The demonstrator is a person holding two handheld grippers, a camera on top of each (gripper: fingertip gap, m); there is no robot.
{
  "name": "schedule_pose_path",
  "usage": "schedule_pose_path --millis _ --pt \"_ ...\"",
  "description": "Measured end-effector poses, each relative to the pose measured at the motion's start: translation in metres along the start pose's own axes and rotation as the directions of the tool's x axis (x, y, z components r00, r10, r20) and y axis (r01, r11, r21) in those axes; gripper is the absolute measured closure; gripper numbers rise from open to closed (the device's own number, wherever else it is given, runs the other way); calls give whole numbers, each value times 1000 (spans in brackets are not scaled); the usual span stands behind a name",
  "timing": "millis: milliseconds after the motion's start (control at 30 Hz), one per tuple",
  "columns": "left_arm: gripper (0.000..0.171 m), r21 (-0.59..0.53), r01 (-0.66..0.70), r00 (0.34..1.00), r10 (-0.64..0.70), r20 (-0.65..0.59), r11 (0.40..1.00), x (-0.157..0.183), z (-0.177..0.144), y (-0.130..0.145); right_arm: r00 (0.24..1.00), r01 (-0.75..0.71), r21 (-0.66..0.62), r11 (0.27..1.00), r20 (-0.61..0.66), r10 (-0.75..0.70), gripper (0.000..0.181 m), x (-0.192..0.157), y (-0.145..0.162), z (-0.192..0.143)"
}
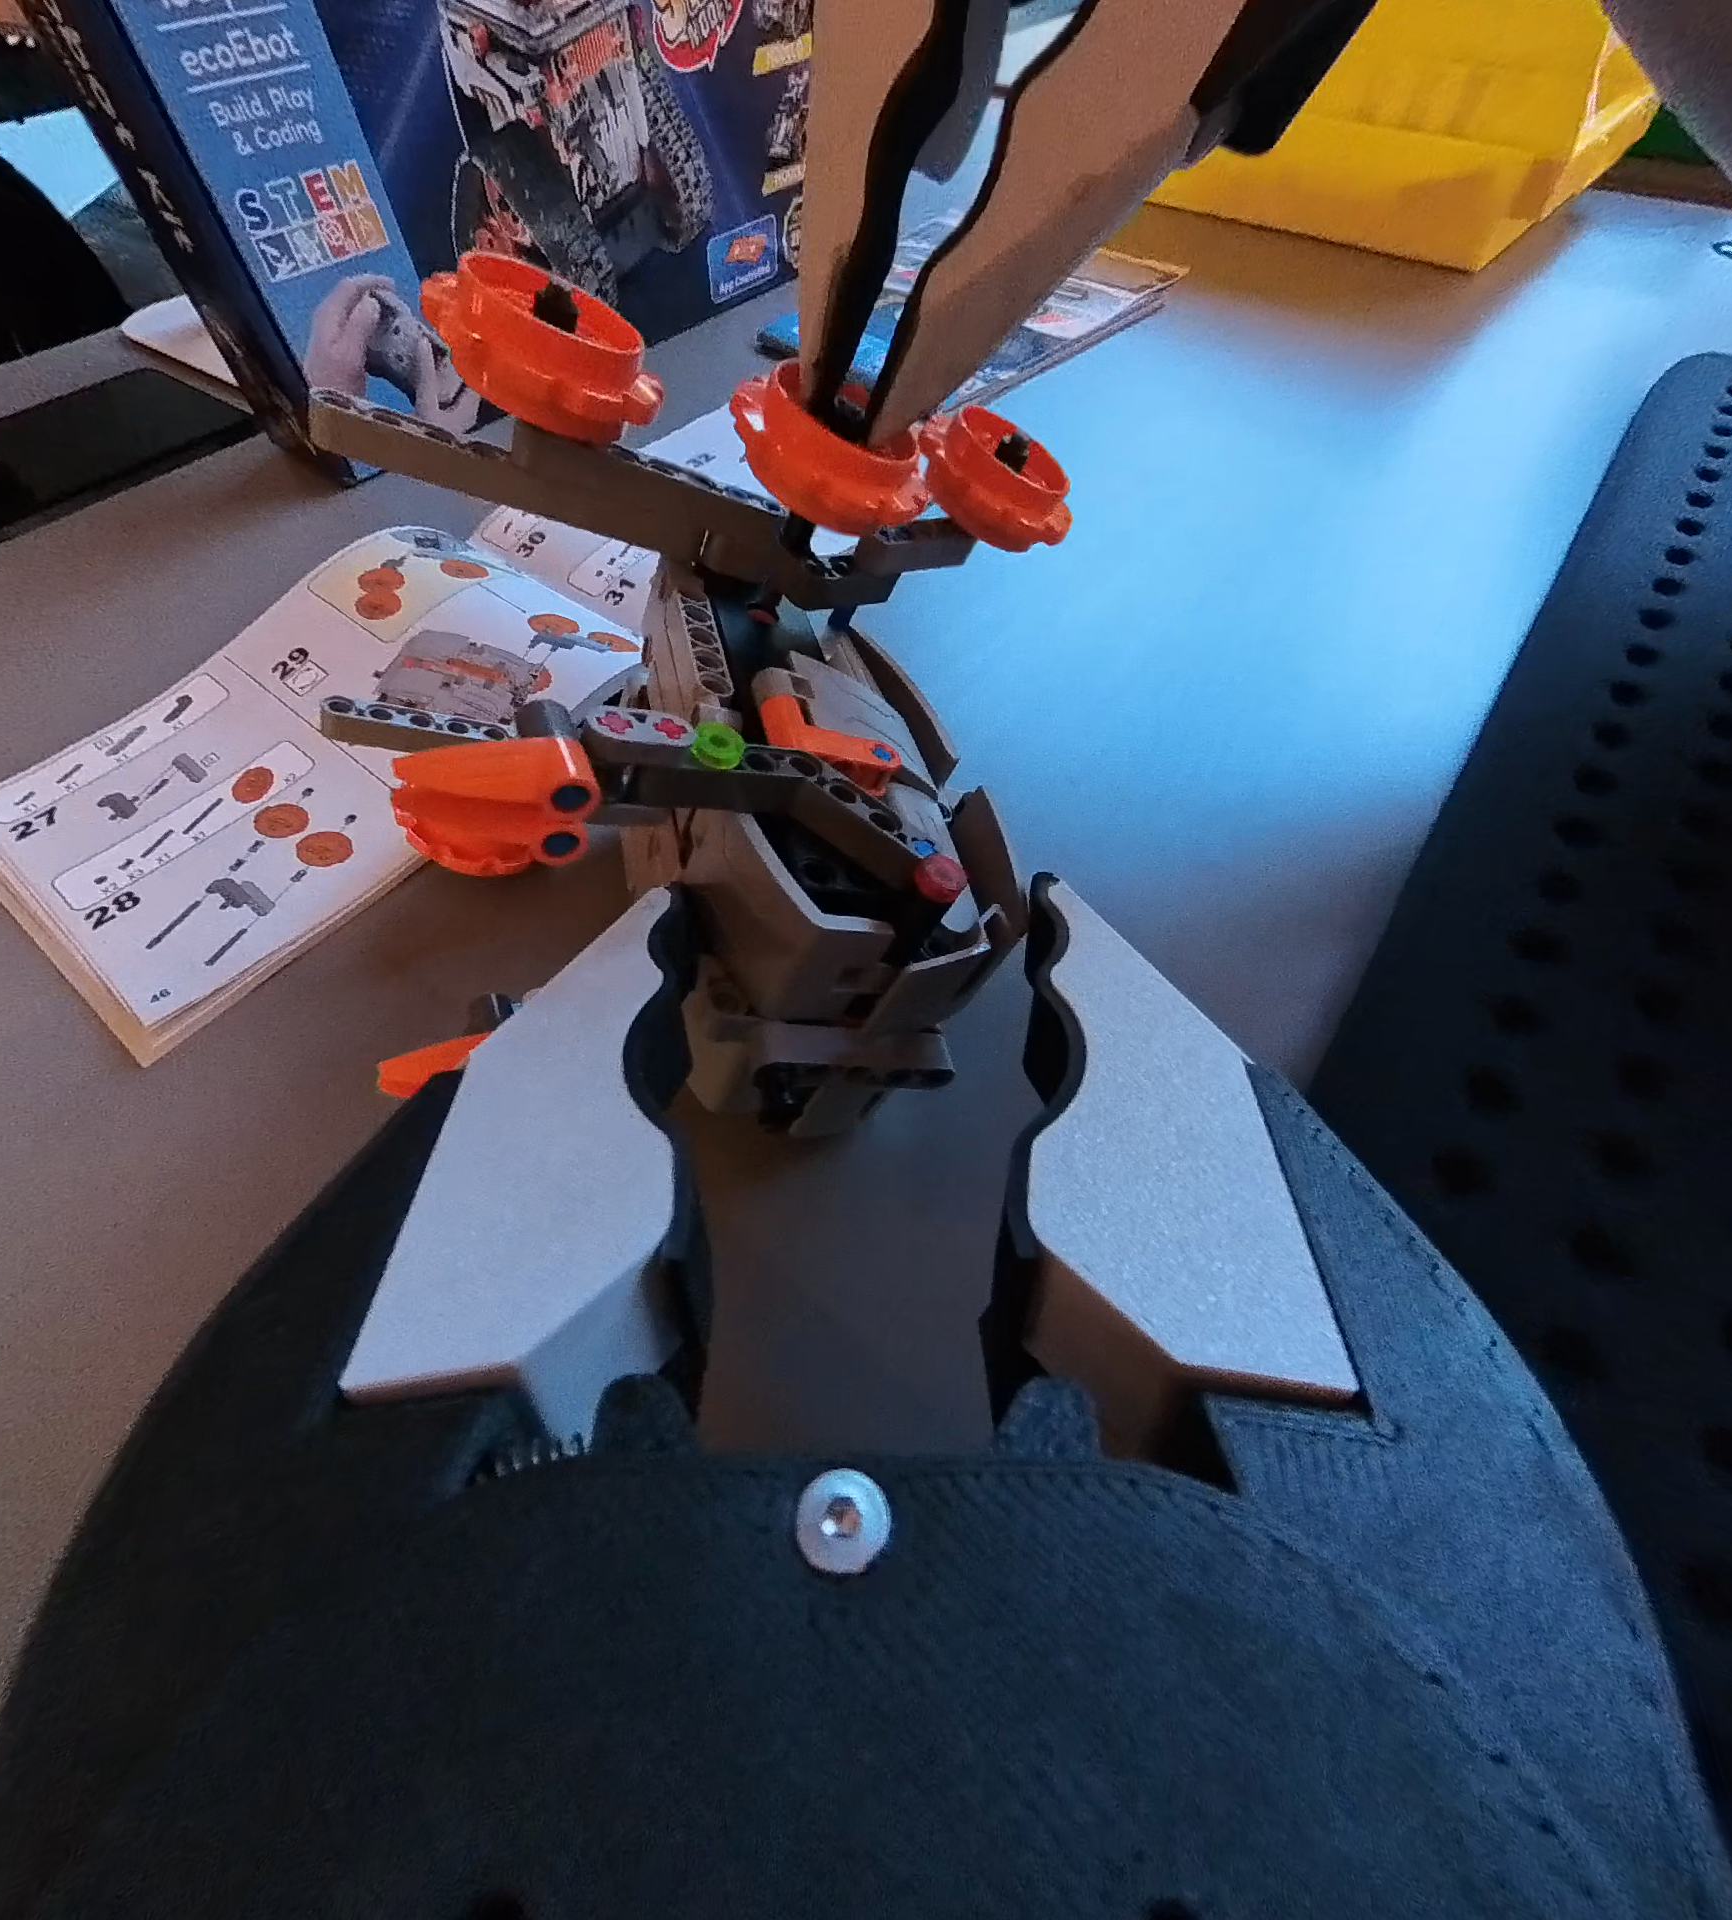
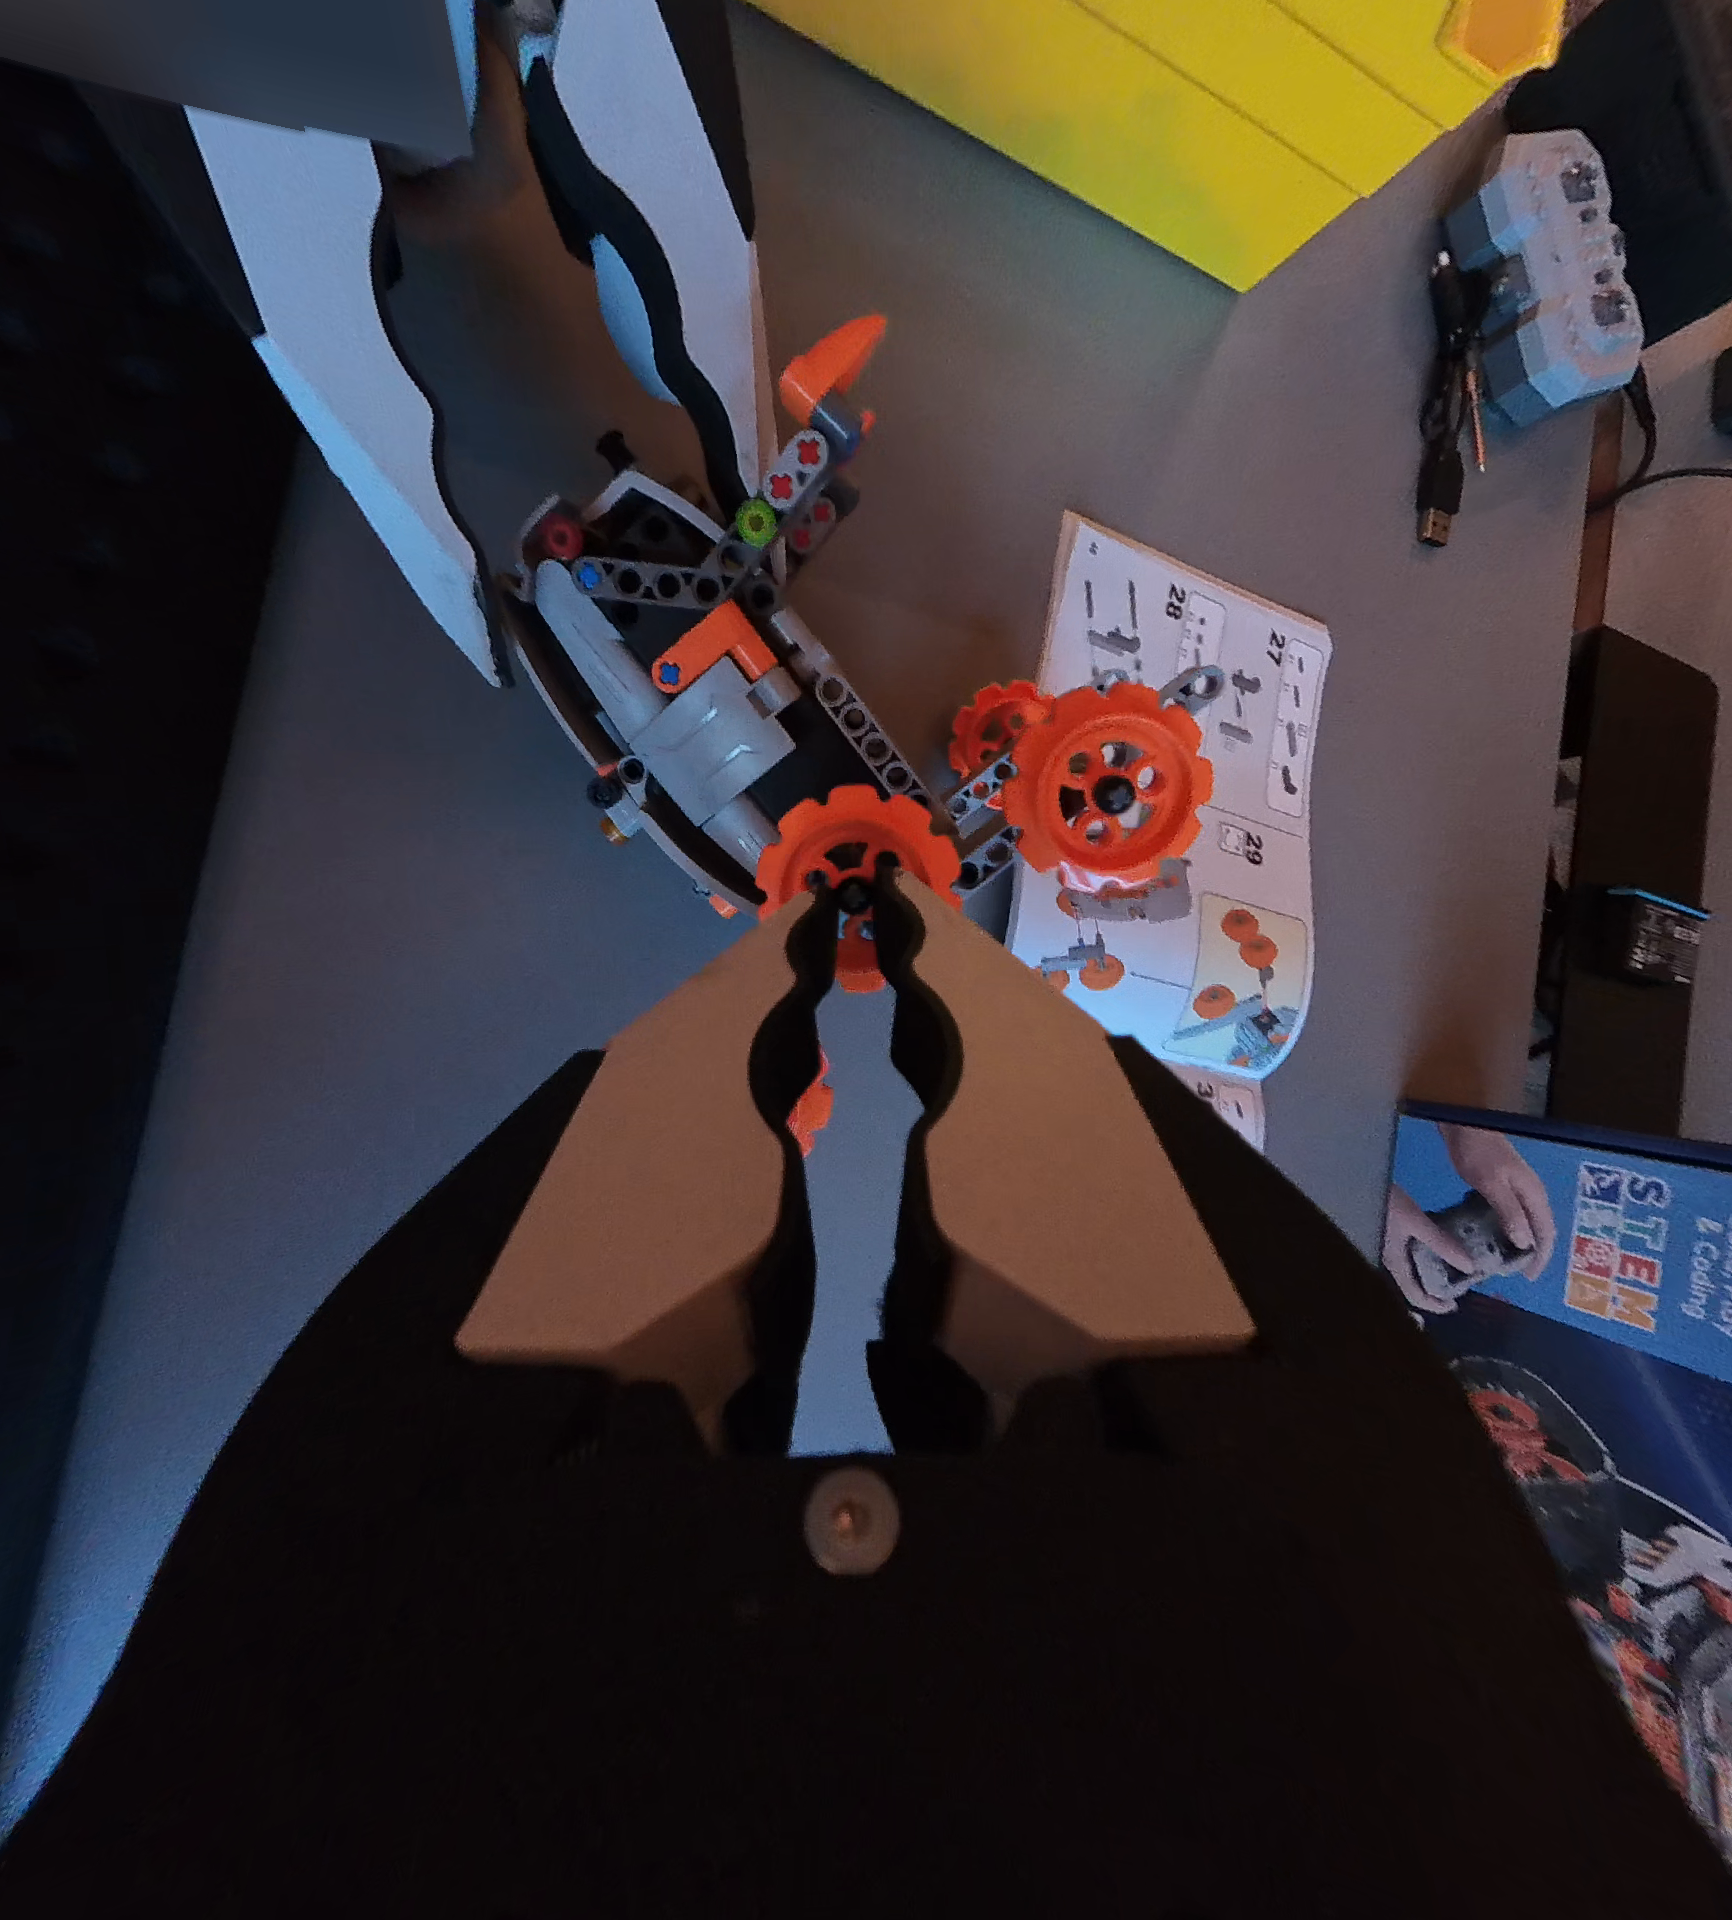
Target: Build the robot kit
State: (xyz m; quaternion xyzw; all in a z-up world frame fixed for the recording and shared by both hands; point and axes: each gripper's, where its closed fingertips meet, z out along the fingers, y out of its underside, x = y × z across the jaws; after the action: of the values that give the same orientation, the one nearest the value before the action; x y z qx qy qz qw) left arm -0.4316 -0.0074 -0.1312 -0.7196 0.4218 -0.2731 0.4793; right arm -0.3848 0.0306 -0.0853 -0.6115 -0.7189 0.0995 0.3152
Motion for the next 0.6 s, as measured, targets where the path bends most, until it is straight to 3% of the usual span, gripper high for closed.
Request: schedule_pose_path --millis 267,600 --pt "108 23 16 1000 -16 -13 1000 -2 -1 1 999 5 18 1000 49 -6 174 2 -7 2" --pt "108 23 22 1000 -22 -11 1000 -3 -2 2 1000 -2 -246 969 -27 -5 175 4 26 8"
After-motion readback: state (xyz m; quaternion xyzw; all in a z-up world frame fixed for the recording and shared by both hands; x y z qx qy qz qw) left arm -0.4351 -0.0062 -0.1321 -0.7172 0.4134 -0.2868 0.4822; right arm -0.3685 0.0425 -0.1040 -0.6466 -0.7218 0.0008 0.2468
